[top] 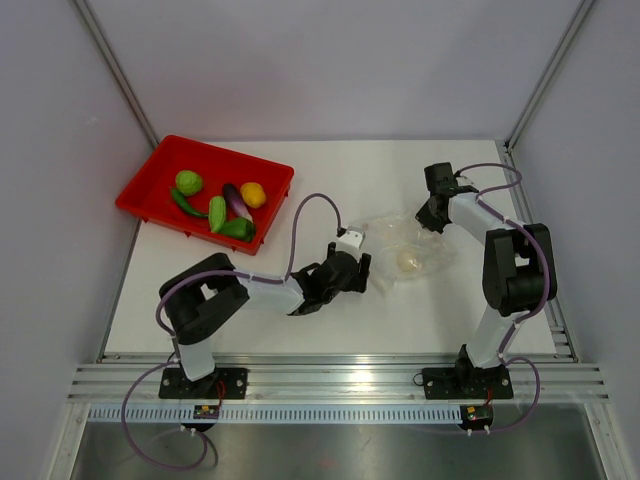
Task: Open the zip-top bag and remove the fake food
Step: Adjust the zipper food storage bag at the center of the board.
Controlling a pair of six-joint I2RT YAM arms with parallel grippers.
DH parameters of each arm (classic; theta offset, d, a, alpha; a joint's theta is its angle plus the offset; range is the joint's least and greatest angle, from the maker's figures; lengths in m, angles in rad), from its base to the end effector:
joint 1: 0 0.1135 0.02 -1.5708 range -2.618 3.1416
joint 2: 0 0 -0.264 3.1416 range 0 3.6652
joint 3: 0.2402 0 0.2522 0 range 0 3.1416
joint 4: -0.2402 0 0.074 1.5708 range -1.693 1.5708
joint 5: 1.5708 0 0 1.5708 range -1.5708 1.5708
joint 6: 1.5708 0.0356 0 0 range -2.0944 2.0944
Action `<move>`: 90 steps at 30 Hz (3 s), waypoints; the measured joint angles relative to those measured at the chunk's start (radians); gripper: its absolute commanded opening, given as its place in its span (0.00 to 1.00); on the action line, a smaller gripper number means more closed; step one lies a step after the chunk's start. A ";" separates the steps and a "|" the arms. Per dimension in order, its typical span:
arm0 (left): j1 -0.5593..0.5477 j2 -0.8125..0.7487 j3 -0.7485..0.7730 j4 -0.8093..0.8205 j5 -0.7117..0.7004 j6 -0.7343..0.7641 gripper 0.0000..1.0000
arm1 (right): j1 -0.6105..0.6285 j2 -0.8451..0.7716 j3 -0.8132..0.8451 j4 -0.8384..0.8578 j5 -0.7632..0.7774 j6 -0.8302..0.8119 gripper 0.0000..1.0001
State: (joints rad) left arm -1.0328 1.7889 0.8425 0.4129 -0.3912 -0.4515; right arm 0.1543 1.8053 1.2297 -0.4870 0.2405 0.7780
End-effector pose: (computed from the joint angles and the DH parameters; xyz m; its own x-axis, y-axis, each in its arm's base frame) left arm 0.1967 -0.3031 0.1532 -0.5074 0.0633 -0.8594 0.4493 0.8705 -0.2012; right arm 0.3692 0.0488 0.1924 -0.6393 0.5904 -0.4927 0.5811 0.7905 0.1933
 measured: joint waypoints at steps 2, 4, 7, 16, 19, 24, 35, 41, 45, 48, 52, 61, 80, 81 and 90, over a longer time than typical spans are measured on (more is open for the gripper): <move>0.000 0.029 0.015 0.000 0.030 0.011 0.63 | 0.000 0.000 0.000 0.002 -0.001 -0.002 0.02; 0.000 0.047 0.024 0.000 0.051 0.015 0.63 | 0.000 0.000 0.000 0.003 -0.005 -0.004 0.02; 0.000 0.050 0.024 0.008 0.067 0.025 0.65 | 0.000 0.000 0.000 0.004 -0.018 -0.008 0.01; 0.000 0.069 0.024 0.142 0.110 0.106 0.68 | 0.000 0.000 -0.002 0.013 -0.035 -0.011 0.10; 0.000 0.078 0.024 0.192 0.124 0.142 0.69 | 0.000 0.000 -0.003 0.021 -0.052 -0.012 0.17; 0.000 0.099 0.013 0.302 0.126 0.199 0.70 | 0.000 -0.002 -0.006 0.032 -0.080 -0.017 0.50; 0.003 0.150 0.013 0.391 0.125 0.226 0.73 | 0.000 -0.156 -0.076 0.047 -0.103 -0.021 0.57; 0.006 0.150 0.013 0.414 0.122 0.227 0.73 | 0.013 -0.225 -0.089 0.056 -0.105 -0.022 0.56; 0.006 0.150 0.013 0.415 0.121 0.227 0.74 | 0.026 -0.220 -0.091 0.056 -0.119 -0.023 0.55; 0.006 0.153 0.013 0.412 0.117 0.226 0.76 | 0.044 -0.213 -0.091 0.057 -0.127 -0.027 0.55; 0.006 0.166 0.013 0.412 0.099 0.227 0.76 | 0.070 -0.195 -0.091 0.057 -0.129 -0.035 0.55; 0.006 0.204 0.029 0.417 0.096 0.236 0.77 | 0.082 -0.111 -0.083 0.061 -0.143 -0.043 0.53; 0.006 0.209 0.071 0.435 0.132 0.243 0.79 | 0.108 -0.050 -0.074 0.070 -0.156 -0.048 0.49; 0.006 0.209 0.074 0.435 0.135 0.241 0.79 | 0.109 -0.050 -0.074 0.070 -0.156 -0.048 0.49; 0.006 0.212 0.106 0.417 0.164 0.230 0.80 | 0.127 -0.049 -0.074 0.043 -0.154 -0.041 0.46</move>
State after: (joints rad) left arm -1.0271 2.0014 0.9489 0.8299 -0.2268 -0.2214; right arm 0.2810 1.7561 1.1557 -0.4438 0.0860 0.7372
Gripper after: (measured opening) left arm 0.791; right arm 0.467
